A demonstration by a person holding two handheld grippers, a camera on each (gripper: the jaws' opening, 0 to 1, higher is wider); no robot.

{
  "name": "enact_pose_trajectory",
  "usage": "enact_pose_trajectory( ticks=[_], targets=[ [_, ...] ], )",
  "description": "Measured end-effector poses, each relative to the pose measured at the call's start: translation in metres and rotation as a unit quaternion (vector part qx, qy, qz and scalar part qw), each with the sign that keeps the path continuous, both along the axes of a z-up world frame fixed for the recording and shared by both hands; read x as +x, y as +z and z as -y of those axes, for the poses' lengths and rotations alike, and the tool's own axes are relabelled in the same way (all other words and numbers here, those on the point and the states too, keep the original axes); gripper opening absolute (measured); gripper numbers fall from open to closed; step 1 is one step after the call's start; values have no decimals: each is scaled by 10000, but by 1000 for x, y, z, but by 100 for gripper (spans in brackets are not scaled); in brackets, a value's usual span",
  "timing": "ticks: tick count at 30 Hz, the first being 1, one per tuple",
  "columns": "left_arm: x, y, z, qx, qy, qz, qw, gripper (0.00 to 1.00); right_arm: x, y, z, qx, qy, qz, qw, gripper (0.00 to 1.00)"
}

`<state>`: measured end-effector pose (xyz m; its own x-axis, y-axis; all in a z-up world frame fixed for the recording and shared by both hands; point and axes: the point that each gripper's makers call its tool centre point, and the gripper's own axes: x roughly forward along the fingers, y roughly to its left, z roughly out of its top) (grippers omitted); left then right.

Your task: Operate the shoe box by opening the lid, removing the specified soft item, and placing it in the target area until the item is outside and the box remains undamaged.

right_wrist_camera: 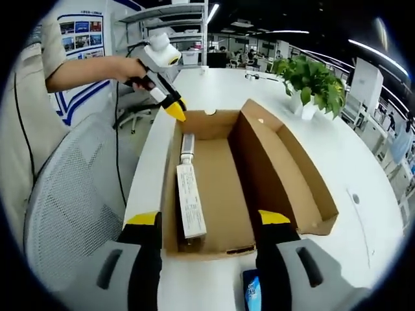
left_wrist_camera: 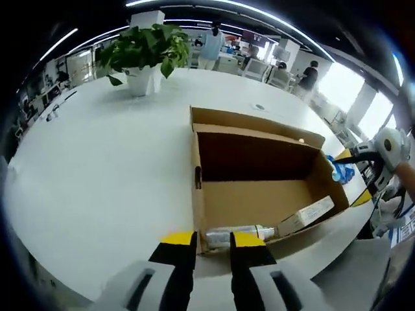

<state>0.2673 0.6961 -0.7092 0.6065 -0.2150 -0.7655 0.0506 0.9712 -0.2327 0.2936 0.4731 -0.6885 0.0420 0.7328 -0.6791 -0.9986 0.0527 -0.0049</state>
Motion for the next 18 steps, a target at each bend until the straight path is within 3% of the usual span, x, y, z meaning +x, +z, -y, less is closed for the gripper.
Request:
enact_pose_trajectory(
  ticks=[7, 10, 18],
  targets=[
    [2, -3, -4, -23, 293, 44, 9996, 10, 0, -15, -7, -181, 135, -110, 9997, 47],
    [4, -5, -9, 215, 377, 100, 9990, 5, -1, -20, -11, -218, 182, -167, 9995, 45],
    [2, -5, -8, 318, 511, 190, 9980, 4, -5, -30, -22, -316, 355, -296, 9984, 38]
  ],
)
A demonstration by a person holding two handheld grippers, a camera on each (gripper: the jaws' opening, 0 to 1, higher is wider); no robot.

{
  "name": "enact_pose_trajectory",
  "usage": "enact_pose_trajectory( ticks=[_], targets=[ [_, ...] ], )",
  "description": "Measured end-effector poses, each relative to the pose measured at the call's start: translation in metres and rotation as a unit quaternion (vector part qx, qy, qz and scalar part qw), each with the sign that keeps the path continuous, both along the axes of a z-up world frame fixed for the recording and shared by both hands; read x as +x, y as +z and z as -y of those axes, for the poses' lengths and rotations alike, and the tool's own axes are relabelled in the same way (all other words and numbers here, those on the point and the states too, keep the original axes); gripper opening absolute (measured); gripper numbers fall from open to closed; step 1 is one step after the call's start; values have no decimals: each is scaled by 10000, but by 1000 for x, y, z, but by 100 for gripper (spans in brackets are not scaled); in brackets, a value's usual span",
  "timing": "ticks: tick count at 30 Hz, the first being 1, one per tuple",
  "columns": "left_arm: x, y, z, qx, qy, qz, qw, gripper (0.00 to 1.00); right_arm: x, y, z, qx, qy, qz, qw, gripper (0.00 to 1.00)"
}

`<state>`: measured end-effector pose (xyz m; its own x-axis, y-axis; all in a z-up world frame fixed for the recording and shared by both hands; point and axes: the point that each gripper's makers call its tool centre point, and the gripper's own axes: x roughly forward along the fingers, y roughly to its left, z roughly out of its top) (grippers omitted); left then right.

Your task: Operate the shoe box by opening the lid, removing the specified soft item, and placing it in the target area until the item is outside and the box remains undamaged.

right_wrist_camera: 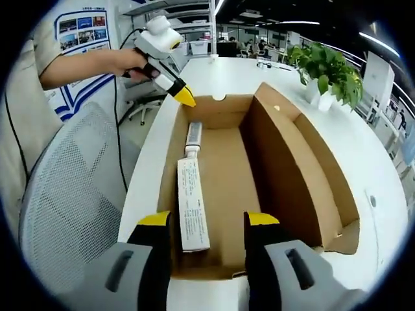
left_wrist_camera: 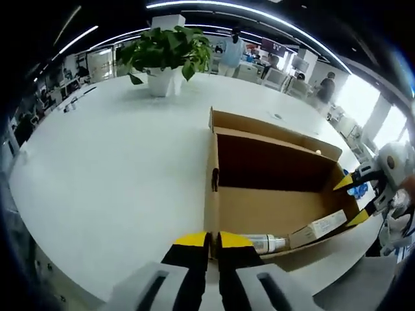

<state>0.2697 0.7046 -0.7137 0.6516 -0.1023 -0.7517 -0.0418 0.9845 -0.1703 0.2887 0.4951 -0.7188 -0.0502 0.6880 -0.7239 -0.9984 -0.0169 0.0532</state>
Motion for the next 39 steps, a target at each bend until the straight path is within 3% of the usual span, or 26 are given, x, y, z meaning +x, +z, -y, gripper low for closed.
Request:
enact_pose_trajectory(
  ticks=[7, 11, 18, 28, 39],
  targets=[
    [0, 0, 0, 80, 43, -5, 10000, 3, -5, -7, -6, -118, 178, -101, 9997, 32],
    [0, 0, 2, 363, -64, -97, 9993, 2, -7, -11, -7, -181, 249, -119, 9995, 28],
    [0, 0, 1, 274, -59, -159, 9995, 3, -10, -17, -8, -259, 327, -28, 9991, 18],
    [1, -1, 1, 229, -81, -194, 9995, 3, -11, -17, -9, -266, 320, 35, 9991, 16],
    [2, -2, 0, 317, -178, -256, 9990, 3, -11, -1, -12, -86, 207, -11, 9997, 15]
  ],
)
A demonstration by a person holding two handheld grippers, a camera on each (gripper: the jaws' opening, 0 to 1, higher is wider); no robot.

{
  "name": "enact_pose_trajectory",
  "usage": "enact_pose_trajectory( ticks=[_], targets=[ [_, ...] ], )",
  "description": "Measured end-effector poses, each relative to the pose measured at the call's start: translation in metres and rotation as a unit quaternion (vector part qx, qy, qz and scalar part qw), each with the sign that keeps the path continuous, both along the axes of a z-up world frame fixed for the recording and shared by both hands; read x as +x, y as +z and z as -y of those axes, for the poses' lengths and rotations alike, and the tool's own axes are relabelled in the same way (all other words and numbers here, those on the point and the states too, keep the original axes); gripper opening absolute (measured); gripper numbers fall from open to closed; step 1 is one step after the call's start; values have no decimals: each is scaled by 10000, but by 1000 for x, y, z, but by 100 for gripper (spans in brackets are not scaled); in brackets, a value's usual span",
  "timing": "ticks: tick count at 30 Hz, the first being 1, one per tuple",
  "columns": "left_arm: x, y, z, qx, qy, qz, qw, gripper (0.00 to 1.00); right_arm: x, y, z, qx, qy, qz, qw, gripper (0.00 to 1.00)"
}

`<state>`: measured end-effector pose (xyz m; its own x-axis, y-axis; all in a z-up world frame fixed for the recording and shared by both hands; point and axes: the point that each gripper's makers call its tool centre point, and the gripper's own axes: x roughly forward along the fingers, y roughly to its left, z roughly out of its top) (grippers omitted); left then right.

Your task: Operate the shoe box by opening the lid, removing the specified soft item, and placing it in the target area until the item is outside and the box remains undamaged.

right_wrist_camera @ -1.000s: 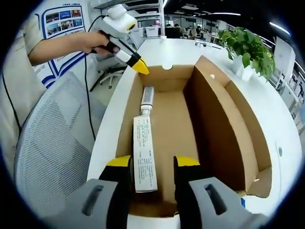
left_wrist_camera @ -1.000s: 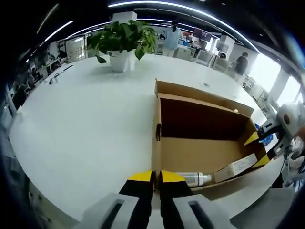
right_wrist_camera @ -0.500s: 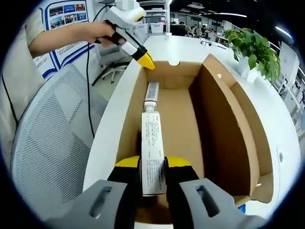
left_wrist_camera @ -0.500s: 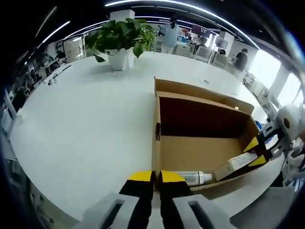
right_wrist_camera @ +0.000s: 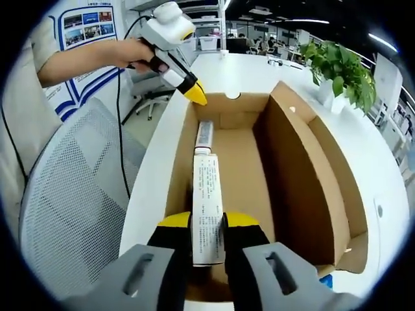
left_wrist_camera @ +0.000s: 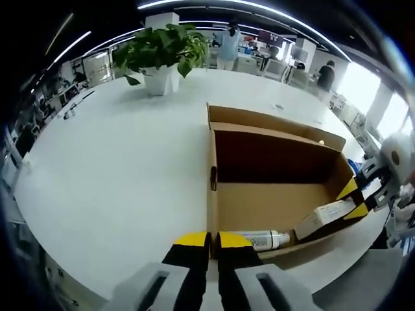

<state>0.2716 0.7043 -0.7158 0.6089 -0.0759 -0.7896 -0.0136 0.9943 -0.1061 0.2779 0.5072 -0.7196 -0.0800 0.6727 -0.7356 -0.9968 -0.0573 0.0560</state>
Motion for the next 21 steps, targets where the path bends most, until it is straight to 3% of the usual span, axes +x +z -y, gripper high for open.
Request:
enact_pose_trajectory(
  ticks=[21],
  targets=[
    [-1, 0, 0, -63, -39, -4, 10000, 3, 8, 60, 1, 408, -57, 386, 9984, 15]
  ],
)
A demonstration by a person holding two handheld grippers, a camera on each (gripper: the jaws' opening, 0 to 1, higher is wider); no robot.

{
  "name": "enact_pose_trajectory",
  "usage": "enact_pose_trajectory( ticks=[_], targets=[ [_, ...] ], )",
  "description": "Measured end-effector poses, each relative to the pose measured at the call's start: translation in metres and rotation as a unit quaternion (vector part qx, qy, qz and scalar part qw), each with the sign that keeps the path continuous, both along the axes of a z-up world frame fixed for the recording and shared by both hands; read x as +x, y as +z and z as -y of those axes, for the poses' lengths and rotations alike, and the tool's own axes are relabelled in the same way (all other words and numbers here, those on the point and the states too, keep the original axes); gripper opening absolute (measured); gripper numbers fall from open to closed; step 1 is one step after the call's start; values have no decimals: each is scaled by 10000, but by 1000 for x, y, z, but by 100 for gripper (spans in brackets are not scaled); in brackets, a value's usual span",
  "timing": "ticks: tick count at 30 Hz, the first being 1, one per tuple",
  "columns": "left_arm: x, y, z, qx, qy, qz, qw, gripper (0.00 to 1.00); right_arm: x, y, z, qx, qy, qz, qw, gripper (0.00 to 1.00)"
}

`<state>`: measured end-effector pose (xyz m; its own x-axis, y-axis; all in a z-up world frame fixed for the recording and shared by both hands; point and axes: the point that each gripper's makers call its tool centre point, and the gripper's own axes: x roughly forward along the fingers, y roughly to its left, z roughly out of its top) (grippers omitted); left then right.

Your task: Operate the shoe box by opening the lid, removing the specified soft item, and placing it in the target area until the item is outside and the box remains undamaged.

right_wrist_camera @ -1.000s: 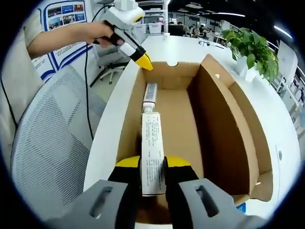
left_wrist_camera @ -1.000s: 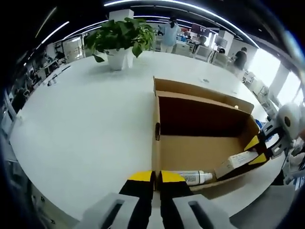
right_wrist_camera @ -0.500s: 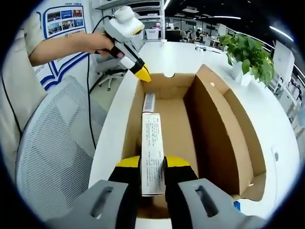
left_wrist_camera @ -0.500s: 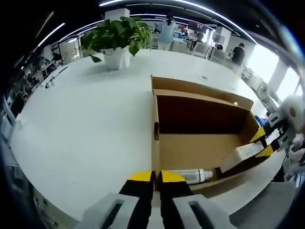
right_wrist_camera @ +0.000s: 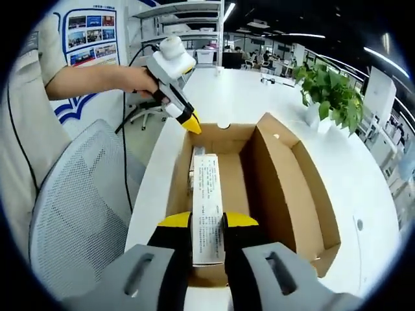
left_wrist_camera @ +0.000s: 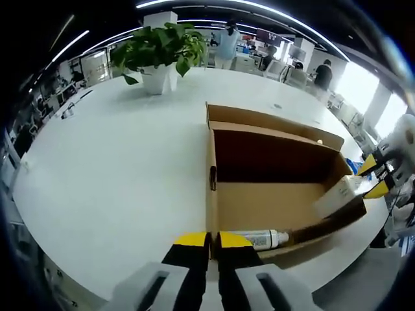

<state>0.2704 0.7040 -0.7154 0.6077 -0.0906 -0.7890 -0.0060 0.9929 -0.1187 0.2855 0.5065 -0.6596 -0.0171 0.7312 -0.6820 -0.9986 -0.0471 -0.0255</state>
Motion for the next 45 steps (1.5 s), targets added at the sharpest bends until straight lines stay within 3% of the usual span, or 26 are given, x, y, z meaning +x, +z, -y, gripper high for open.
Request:
enact_pose_trajectory(
  ticks=[10, 25, 45],
  targets=[
    [0, 0, 1, -14, -10, -7, 10000, 3, -2, 31, 8, 93, 131, 204, 9997, 15],
    [0, 0, 0, -41, -32, -48, 10000, 3, 9, 64, 44, 76, 122, 482, 9987, 15],
    [-1, -1, 0, -50, -110, -128, 9998, 4, 43, 77, 110, -179, -260, 719, 9969, 15]
  ],
)
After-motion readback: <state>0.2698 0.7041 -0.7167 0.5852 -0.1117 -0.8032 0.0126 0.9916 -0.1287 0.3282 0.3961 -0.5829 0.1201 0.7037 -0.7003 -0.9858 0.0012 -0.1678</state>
